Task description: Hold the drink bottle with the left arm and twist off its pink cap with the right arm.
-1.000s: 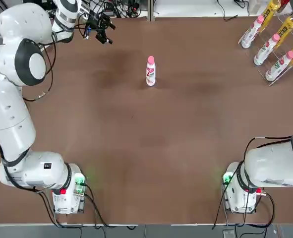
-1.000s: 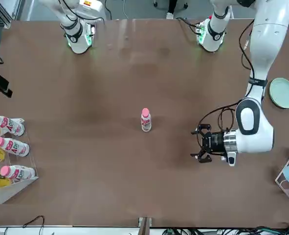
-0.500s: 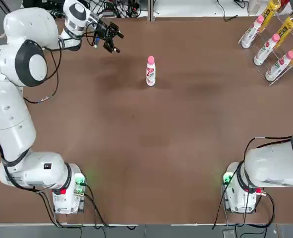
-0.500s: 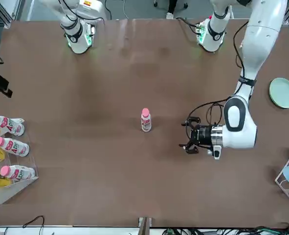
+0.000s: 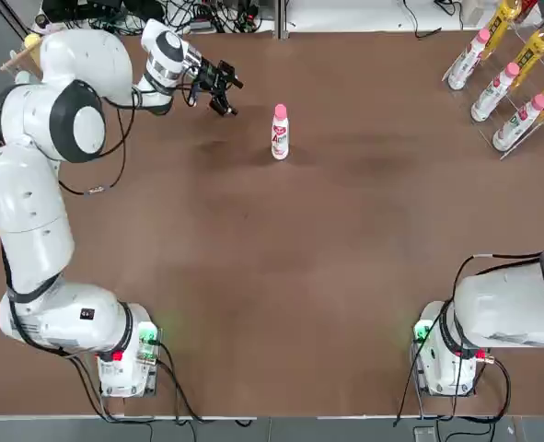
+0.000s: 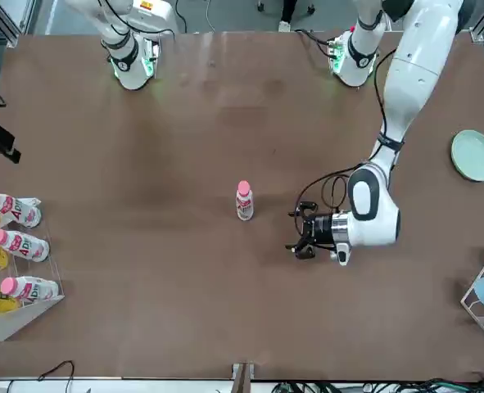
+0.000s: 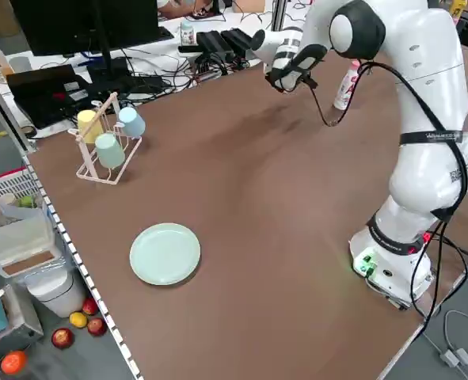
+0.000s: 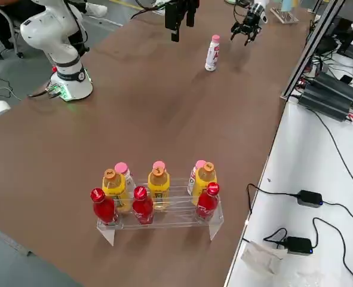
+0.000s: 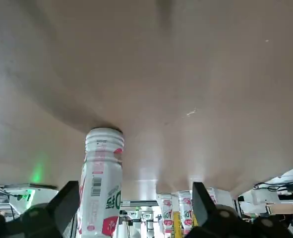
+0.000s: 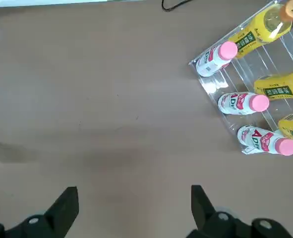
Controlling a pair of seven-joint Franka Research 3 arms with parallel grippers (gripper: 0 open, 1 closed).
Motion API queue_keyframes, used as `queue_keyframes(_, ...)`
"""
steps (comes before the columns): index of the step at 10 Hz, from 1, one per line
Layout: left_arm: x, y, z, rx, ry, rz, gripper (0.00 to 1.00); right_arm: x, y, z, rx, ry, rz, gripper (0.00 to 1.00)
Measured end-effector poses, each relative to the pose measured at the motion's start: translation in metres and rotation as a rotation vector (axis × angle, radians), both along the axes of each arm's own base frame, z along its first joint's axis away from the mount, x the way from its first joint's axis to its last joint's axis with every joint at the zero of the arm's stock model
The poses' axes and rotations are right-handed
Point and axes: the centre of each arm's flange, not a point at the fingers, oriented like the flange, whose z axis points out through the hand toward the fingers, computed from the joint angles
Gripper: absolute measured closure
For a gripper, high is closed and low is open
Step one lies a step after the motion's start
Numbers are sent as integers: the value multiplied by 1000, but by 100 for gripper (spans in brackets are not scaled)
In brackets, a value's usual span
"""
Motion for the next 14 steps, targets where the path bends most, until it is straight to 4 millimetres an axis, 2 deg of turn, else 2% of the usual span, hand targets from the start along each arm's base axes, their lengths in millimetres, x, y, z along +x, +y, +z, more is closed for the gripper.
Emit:
queue_keyframes(4,-13,-41,-5,11,-22,-1,0,1,2,1,1,-7,4,0)
queue_keyframes(7,-21,-53,-29,33,-12,2,0,2,2,1,1,-17,4,0)
queue_keyframes(8,-27,-62,-37,28,-5,8,0,2,2,1,0,-17,4,0)
queue_keyframes(10,-37,-83,-40,11,-1,10,0,2,-3,1,0,-16,-6,0)
queue_keyframes(14,-36,-85,-39,6,-2,29,0,1,1,1,3,-12,1,0)
